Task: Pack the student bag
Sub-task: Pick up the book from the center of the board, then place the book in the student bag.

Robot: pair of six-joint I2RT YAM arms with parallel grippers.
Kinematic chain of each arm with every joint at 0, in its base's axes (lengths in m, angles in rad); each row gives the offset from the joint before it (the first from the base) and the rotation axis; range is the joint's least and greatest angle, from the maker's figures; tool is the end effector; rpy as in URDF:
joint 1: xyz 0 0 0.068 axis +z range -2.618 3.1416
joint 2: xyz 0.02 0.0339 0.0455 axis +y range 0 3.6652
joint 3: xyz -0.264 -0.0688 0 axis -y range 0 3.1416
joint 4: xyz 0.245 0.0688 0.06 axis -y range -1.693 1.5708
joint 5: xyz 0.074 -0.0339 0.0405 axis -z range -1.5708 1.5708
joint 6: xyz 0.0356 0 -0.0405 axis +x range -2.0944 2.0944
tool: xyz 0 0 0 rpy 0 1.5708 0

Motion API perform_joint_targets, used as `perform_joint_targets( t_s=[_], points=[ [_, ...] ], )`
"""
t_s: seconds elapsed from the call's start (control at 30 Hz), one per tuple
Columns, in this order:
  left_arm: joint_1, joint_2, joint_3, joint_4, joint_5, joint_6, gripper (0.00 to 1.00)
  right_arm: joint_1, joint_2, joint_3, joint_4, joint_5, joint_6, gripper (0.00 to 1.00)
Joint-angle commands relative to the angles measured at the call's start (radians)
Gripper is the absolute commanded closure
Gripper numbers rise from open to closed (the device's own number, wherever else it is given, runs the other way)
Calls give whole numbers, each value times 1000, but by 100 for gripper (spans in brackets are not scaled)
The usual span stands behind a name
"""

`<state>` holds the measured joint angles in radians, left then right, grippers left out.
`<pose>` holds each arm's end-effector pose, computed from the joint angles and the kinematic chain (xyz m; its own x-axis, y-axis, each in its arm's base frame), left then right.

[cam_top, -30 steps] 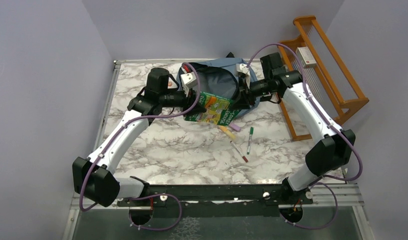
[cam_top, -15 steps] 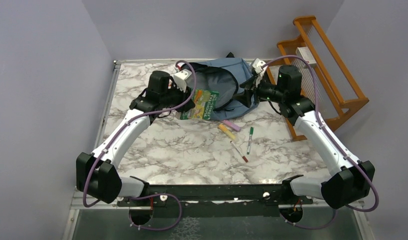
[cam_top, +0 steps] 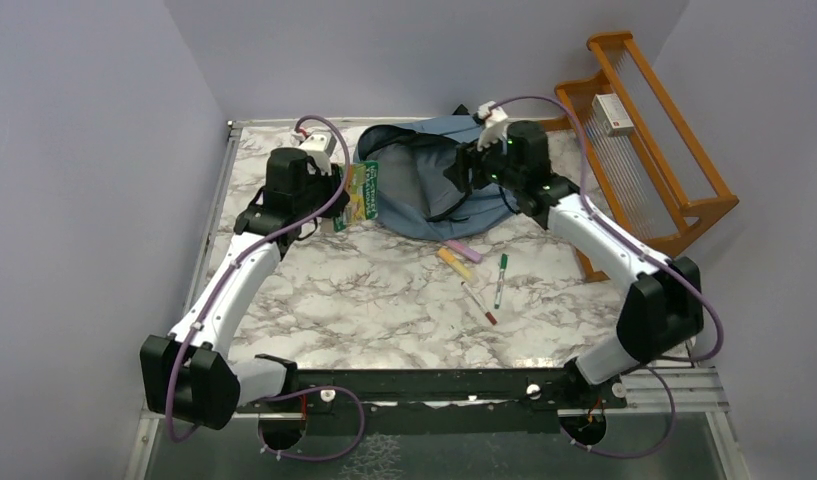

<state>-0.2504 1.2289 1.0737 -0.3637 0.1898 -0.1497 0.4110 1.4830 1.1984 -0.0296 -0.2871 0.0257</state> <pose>0.2671 -0.0753 0.3296 -0.5351 -0.0143 -0.8447 0.3259 0.9190 -0.2220 0.3184 0.1498 0.3319 -0.2994 -0.1036 -0.9485 -0.6226 0.7745 0.1119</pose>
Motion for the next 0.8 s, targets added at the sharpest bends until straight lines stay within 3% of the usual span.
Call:
perform_joint_targets(
  t_s=[0.0,0.47,0.77],
  points=[
    [12,-75,-23,69,-123,-64,100,95,153,172,-88,178,-11,38],
    [20,-169,-81,45,-246,-45,100,272,709,621,-131,667,-301,23],
    [20,-193,-105,49,-241,-56,100,292,850,713,-89,851,-466,20]
  ],
)
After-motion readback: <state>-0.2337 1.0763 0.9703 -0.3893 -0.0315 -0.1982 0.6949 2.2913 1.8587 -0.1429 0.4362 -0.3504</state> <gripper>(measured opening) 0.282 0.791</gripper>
